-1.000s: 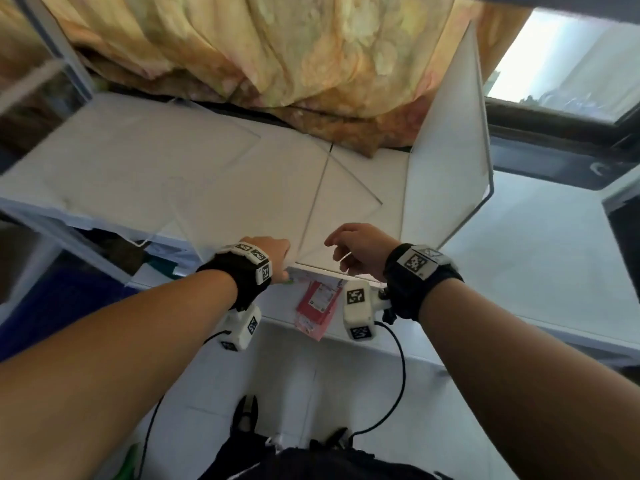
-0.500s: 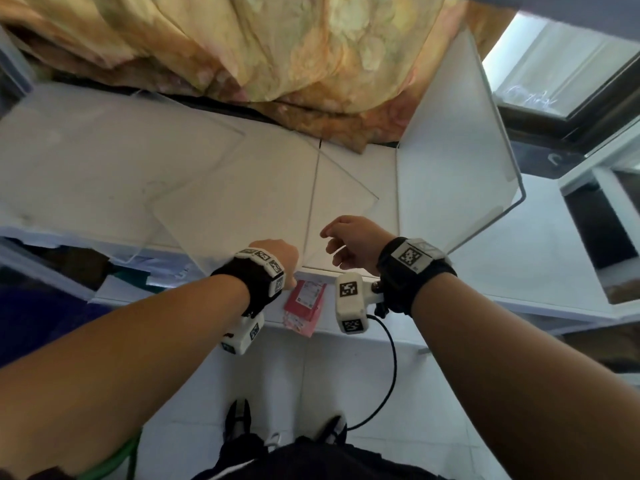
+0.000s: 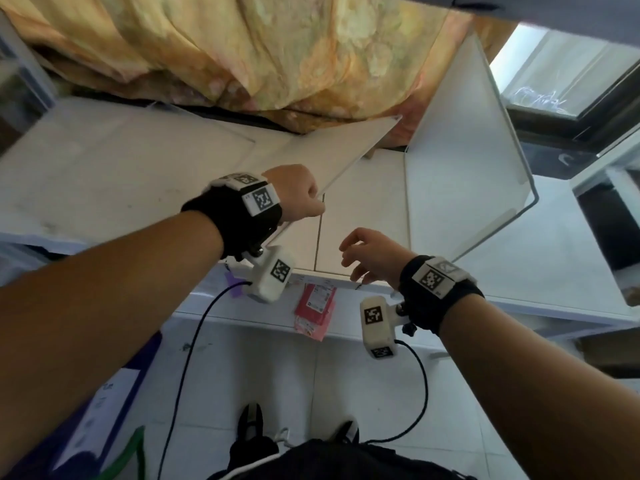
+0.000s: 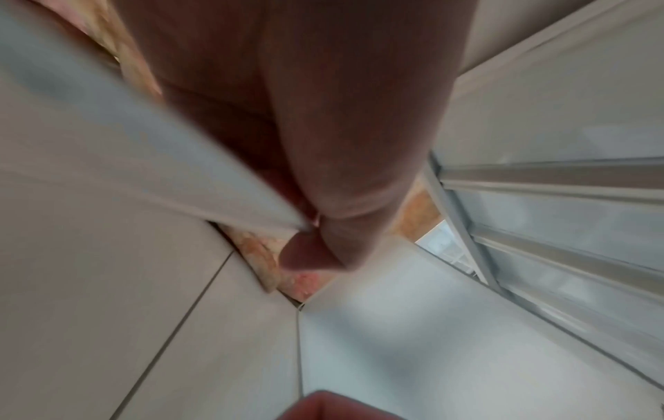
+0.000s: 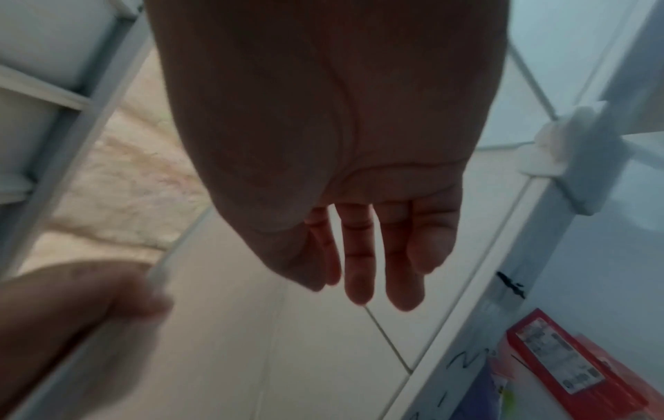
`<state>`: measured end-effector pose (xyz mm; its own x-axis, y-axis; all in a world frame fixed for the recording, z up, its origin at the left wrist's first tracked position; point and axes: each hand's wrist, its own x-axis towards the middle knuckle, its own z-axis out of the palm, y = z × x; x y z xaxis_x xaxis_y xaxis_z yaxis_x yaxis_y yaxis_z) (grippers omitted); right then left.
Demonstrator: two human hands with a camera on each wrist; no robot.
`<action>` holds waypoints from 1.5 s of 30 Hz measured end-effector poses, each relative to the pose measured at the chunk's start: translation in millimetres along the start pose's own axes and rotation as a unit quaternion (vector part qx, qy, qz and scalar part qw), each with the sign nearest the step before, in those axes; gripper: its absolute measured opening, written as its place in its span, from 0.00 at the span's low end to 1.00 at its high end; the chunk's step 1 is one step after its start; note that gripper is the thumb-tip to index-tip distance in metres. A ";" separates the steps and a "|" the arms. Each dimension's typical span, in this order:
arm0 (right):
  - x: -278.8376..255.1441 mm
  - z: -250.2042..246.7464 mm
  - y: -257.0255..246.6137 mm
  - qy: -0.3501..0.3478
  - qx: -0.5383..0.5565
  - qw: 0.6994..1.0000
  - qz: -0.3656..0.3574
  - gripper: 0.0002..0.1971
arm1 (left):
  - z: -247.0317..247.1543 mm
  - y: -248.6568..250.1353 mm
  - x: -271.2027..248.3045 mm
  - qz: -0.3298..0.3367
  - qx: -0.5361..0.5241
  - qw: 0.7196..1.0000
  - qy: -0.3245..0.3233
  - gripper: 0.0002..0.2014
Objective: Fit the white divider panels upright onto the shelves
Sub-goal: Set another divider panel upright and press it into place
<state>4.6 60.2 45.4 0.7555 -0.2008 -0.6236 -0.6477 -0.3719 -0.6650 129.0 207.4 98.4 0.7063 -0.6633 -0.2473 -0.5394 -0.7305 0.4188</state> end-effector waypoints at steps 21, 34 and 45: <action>-33.7 70.2 -40.3 0.034 -0.186 0.942 -0.278 0.08 | -17.0 51.9 -16.6 -0.029 -0.049 0.996 -0.071 0.13; -54.1 67.3 -48.9 0.077 0.242 0.956 -0.145 0.08 | -28.2 -9.1 -37.2 0.034 -0.084 0.982 -0.166 0.17; -60.0 39.0 -102.7 0.182 0.095 0.966 -0.158 0.12 | 31.6 -71.9 -45.7 -0.001 0.076 0.985 -0.152 0.50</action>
<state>22.0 145.8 135.1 0.8808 -0.4220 -0.2147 -0.3597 -0.3013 -0.8831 121.0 285.2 52.0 0.5497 -0.6636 -0.5074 -0.6173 -0.7319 0.2885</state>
